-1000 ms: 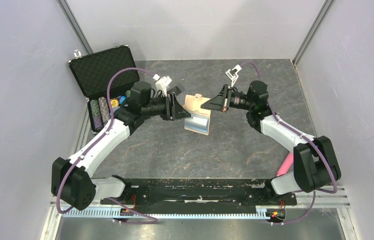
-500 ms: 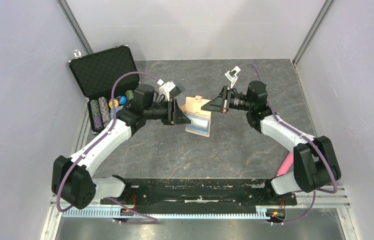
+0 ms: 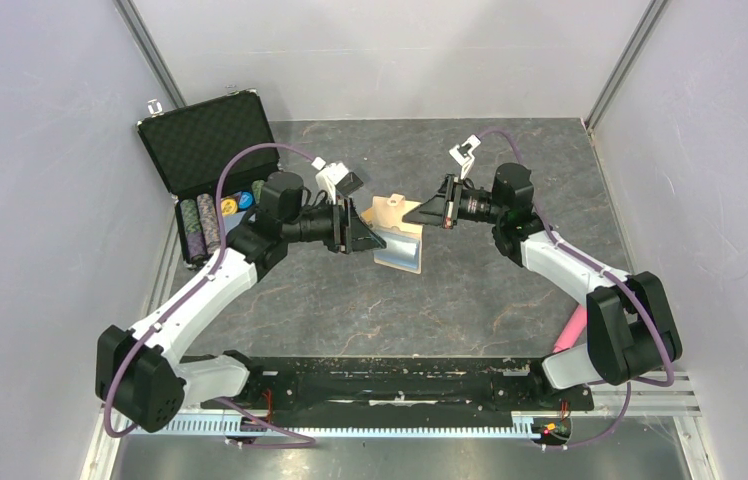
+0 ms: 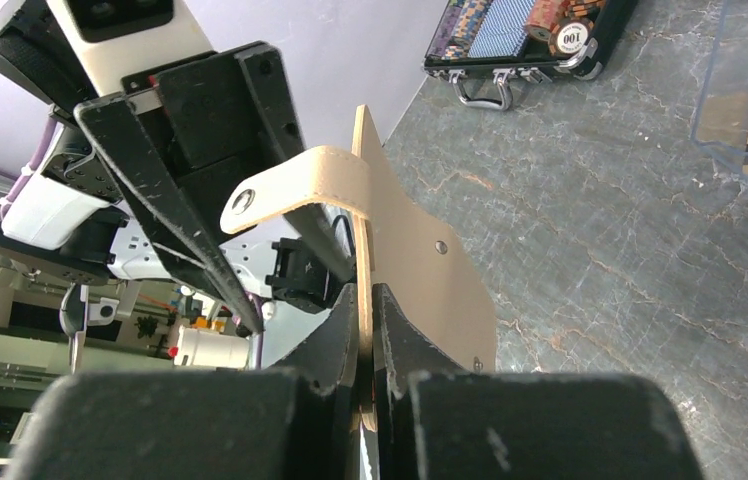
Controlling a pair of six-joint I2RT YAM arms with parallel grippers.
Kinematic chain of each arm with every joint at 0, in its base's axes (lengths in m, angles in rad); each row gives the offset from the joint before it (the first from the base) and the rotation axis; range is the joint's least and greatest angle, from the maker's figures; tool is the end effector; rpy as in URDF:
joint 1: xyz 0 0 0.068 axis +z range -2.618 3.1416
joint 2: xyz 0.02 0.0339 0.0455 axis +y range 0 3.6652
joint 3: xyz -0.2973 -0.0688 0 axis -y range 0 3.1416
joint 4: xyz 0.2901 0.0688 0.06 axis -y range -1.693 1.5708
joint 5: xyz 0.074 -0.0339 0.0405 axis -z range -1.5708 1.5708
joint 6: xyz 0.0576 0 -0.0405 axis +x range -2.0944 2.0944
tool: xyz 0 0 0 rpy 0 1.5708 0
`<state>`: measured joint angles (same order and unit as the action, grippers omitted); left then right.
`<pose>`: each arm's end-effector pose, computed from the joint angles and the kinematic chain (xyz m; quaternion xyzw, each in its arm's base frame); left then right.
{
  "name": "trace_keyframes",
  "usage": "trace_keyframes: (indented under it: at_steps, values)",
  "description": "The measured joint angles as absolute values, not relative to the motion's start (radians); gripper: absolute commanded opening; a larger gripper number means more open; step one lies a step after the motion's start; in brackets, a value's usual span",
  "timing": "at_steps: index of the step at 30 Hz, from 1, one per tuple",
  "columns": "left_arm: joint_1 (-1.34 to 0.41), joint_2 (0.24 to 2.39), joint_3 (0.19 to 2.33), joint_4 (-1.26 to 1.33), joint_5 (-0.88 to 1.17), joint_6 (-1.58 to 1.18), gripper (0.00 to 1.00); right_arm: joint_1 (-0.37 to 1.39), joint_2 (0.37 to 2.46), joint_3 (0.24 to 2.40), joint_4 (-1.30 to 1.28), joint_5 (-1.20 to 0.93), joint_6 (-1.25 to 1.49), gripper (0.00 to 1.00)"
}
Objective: Put the credit cards into the card holder
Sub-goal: Open the card holder.
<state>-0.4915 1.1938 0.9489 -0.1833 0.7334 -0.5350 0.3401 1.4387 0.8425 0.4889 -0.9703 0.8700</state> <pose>0.2576 -0.1816 0.3293 0.1767 0.7893 -0.5106 0.2916 0.3240 0.1651 0.2836 -0.1284 0.7168 0.6216 0.2888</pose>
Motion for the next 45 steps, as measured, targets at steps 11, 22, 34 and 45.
trace_keyframes:
  at_steps: [11, 22, 34, 45]
  values:
    - [-0.493, 1.275, 0.949, -0.286, 0.556, -0.533, 0.62, 0.34, 1.439, 0.829, 0.49, -0.971, 0.87, 0.0]
    - [-0.497, 1.331, 0.948, -0.21, 0.632, -0.543, 0.49, 0.34, 1.433, 0.804, 0.492, -0.97, 0.871, 0.0]
    - [-0.497, 1.307, 0.931, -0.117, 0.691, -0.589, 0.48, 0.336, 1.432, 0.803, 0.498, -0.971, 0.872, 0.0]
    - [-0.497, 1.28, 0.888, 0.173, 0.808, -0.738, 0.64, 0.336, 1.432, 0.785, 0.523, -0.971, 0.884, 0.0]
